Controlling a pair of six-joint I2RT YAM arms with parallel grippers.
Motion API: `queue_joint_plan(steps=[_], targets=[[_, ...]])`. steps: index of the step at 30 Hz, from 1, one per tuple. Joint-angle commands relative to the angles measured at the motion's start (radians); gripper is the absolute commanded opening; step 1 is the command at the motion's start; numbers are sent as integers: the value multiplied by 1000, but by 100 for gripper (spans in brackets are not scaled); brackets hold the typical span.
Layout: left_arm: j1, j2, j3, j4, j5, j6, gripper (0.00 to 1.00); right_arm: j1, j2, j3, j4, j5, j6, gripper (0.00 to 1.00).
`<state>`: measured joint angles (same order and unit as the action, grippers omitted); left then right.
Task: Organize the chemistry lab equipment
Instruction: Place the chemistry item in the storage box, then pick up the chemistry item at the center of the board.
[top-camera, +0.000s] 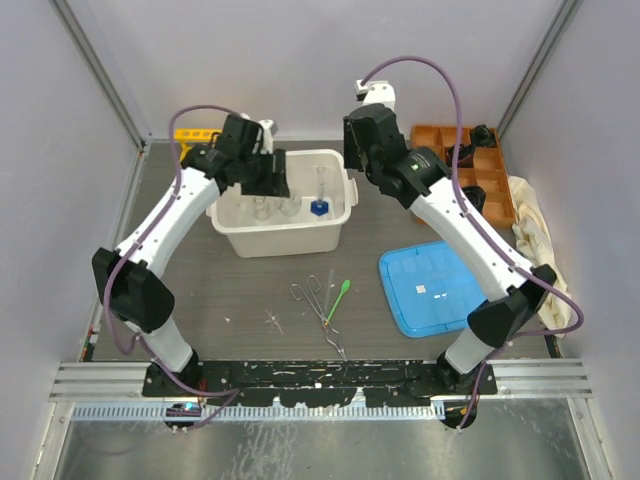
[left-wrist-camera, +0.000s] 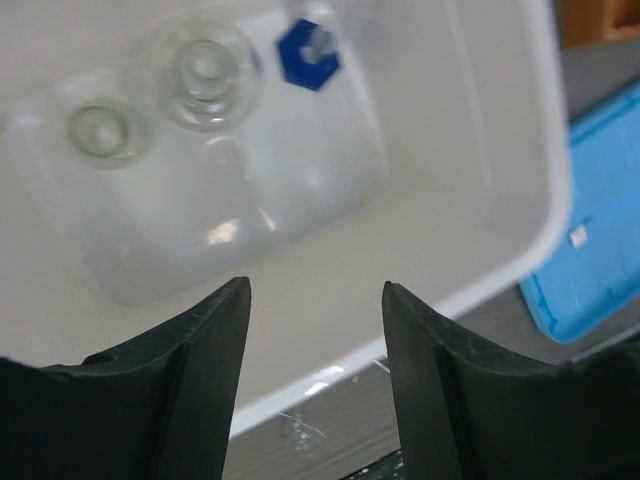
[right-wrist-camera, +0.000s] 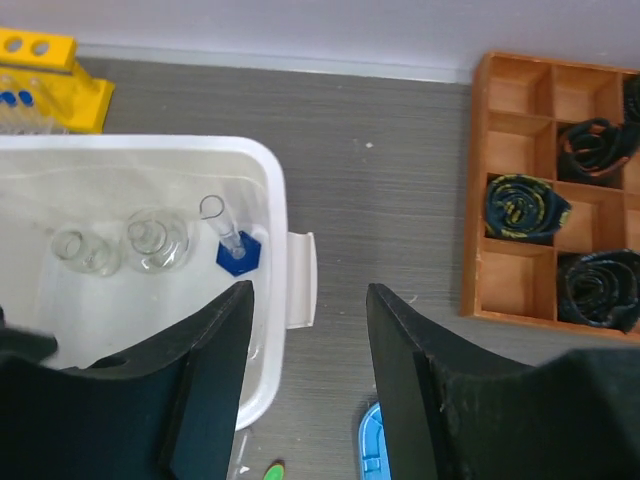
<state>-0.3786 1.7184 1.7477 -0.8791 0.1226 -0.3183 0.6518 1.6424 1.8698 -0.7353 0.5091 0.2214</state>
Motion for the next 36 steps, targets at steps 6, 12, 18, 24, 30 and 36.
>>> queue_joint_plan(steps=[6, 12, 18, 24, 30, 36], targets=[[-186, -269, -204, 115, 45, -64, 54, -1, -194, -173, -20, 135, 154, 55], [-409, -438, -386, 113, -96, -120, 54, 58, -376, -372, -39, 166, 209, 51], [-590, -543, -615, 155, -217, -239, 54, 293, -485, -533, -118, 236, 363, 51], [-637, -632, -838, 159, -437, -364, 57, 558, -583, -788, -105, 399, 562, 50], [-637, -667, -912, 135, -541, -417, 57, 612, -639, -853, -93, 430, 596, 50], [-637, -574, -969, 258, -443, -443, 55, 612, -627, -862, -59, 423, 536, 51]])
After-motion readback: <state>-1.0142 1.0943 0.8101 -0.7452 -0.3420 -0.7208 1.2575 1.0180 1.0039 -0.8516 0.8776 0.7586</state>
